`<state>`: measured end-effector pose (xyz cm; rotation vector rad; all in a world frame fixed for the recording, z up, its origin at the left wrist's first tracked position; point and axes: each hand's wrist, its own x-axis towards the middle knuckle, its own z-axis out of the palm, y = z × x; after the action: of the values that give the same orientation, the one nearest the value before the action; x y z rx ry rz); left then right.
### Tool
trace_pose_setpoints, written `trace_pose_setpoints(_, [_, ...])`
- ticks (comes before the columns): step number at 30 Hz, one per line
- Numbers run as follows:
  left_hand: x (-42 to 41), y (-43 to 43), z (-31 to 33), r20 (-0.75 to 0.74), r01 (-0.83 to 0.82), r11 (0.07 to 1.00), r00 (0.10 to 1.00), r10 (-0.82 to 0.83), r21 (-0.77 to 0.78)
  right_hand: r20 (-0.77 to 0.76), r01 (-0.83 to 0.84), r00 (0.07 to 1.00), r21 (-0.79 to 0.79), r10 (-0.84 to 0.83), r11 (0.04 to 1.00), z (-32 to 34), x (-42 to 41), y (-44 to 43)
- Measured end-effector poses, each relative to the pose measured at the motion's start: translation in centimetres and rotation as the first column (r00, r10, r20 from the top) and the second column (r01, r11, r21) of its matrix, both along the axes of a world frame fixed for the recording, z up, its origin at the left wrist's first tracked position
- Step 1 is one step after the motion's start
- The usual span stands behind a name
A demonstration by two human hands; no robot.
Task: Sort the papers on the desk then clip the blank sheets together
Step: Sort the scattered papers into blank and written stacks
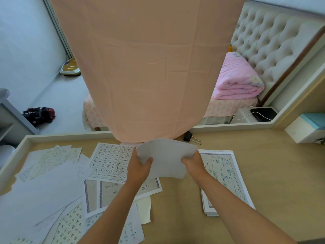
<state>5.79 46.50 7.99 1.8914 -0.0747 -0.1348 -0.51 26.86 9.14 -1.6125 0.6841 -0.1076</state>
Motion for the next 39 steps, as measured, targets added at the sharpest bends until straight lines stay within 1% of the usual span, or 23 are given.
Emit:
trace_pose_setpoints(2, [0.3, 0.3, -0.3, -0.016, 0.047, 0.997, 0.999, -0.046, 0.069, -0.03, -0.027, 0.999, -0.002, 0.027, 1.0, 0.1, 0.0, -0.2])
trace_pose_setpoints(4, [0.8, 0.6, 0.4, 0.055, 0.083, 0.989, 0.994, -0.09, 0.123, 0.004, -0.005, 1.0, -0.041, 0.005, 0.999, 1.2, 0.2, -0.4])
trace_pose_setpoints(5, [1.0, 0.7, 1.1, 0.117, 0.109, 0.982, 0.985, -0.128, 0.154, 0.051, 0.015, 0.999, -0.089, -0.01, 0.996, 1.9, 0.4, -0.6])
trace_pose_setpoints(7, [1.8, 0.7, 2.6, 0.246, 0.166, 0.954, 0.942, -0.228, 0.248, 0.204, 0.046, 0.979, -0.323, 0.022, 0.945, 3.4, 0.9, -1.1])
trace_pose_setpoints(8, [2.3, 0.7, 3.4, 0.285, 0.188, 0.933, 0.917, -0.279, 0.308, 0.266, 0.048, 0.959, -0.48, 0.093, 0.876, 4.1, 1.1, -1.4])
trace_pose_setpoints(9, [2.7, 0.6, 4.1, 0.306, 0.207, 0.907, 0.894, -0.327, 0.366, 0.293, 0.054, 0.939, -0.642, 0.18, 0.765, 4.6, 1.5, -1.7])
trace_pose_setpoints(10, [3.1, 0.4, 4.8, 0.321, 0.22, 0.878, 0.87, -0.374, 0.425, 0.288, 0.062, 0.922, -0.767, 0.257, 0.639, 4.9, 2.0, -2.0])
trace_pose_setpoints(11, [3.4, 0.2, 5.4, 0.339, 0.227, 0.846, 0.842, -0.419, 0.482, 0.262, 0.037, 0.909, -0.825, 0.323, 0.564, 5.3, 2.4, -2.2])
trace_pose_setpoints(12, [3.7, 0.0, 5.8, 0.359, 0.225, 0.814, 0.812, -0.461, 0.536, 0.216, -0.035, 0.906, -0.82, 0.365, 0.572, 5.9, 2.8, -2.1])
trace_pose_setpoints(13, [3.9, -0.1, 6.2, 0.378, 0.217, 0.786, 0.783, -0.494, 0.578, 0.158, -0.14, 0.905, -0.767, 0.395, 0.626, 6.2, 3.1, -1.9])
trace_pose_setpoints(15, [4.2, -0.1, 6.6, 0.391, 0.219, 0.749, 0.742, -0.544, 0.626, 0.021, -0.308, 0.904, -0.663, 0.428, 0.682, 6.0, 3.3, -1.3])
trace_pose_setpoints(18, [4.8, 1.7, 5.8, 0.279, 0.287, 0.681, 0.755, -0.594, 0.674, 0.01, -0.302, 0.932, -0.535, 0.364, 0.789, 4.7, 3.1, -0.9])
trace_pose_setpoints(20, [5.4, 4.2, 4.6, 0.121, 0.308, 0.589, 0.808, -0.576, 0.748, 0.036, -0.248, 0.956, -0.424, 0.29, 0.871, 4.4, 2.6, -1.0])
trace_pose_setpoints(21, [5.7, 5.6, 4.1, 0.051, 0.31, 0.565, 0.845, -0.533, 0.765, 0.037, -0.216, 0.969, -0.358, 0.245, 0.908, 4.2, 2.3, -1.2])
trace_pose_setpoints(22, [6.0, 7.0, 3.5, 0.012, 0.304, 0.591, 0.883, -0.469, 0.747, 0.034, -0.183, 0.979, -0.299, 0.202, 0.936, 4.1, 1.9, -1.4])
trace_pose_setpoints(24, [6.2, 9.1, 3.0, -0.001, 0.247, 0.763, 0.951, -0.308, 0.598, 0.036, -0.117, 0.991, -0.198, 0.127, 0.973, 3.4, 1.1, -1.7])
trace_pose_setpoints(26, [5.7, 9.9, 2.8, -0.01, 0.114, 0.94, 0.993, -0.117, 0.32, 0.037, -0.049, 0.998, -0.124, 0.054, 0.991, 2.3, 0.6, -1.6])
trace_pose_setpoints(27, [5.1, 9.8, 2.9, -0.042, 0.03, 0.989, 0.999, -0.024, 0.146, 0.027, -0.022, 0.999, -0.102, 0.025, 0.995, 1.8, 0.3, -1.4])
trace_pose_setpoints(28, [4.3, 9.5, 2.8, -0.099, -0.047, 0.999, 0.994, 0.046, -0.015, 0.012, -0.009, 1.0, -0.091, 0.01, 0.996, 0.9, 0.1, -1.2])
trace_pose_setpoints(29, [3.5, 9.2, 2.6, -0.152, -0.107, 0.985, 0.985, 0.086, -0.134, -0.008, -0.009, 1.0, -0.082, 0.009, 0.997, 0.1, -0.3, -0.9])
trace_pose_setpoints(30, [2.8, 8.8, 1.9, -0.194, -0.147, 0.971, 0.975, 0.11, -0.19, -0.026, -0.028, 0.999, -0.077, 0.026, 0.997, -0.6, -0.7, -0.6])
trace_pose_setpoints(34, [0.1, 7.6, -1.1, -0.226, -0.19, 0.964, 0.963, 0.147, -0.184, -0.076, -0.076, 0.994, -0.035, 0.073, 0.996, -3.3, -2.2, 0.2])
trace_pose_setpoints(39, [-0.7, 6.2, -0.4, -0.124, -0.274, 0.934, 0.96, 0.252, -0.228, -0.064, -0.036, 0.997, -0.083, 0.03, 0.996, -4.1, -2.2, 0.7])
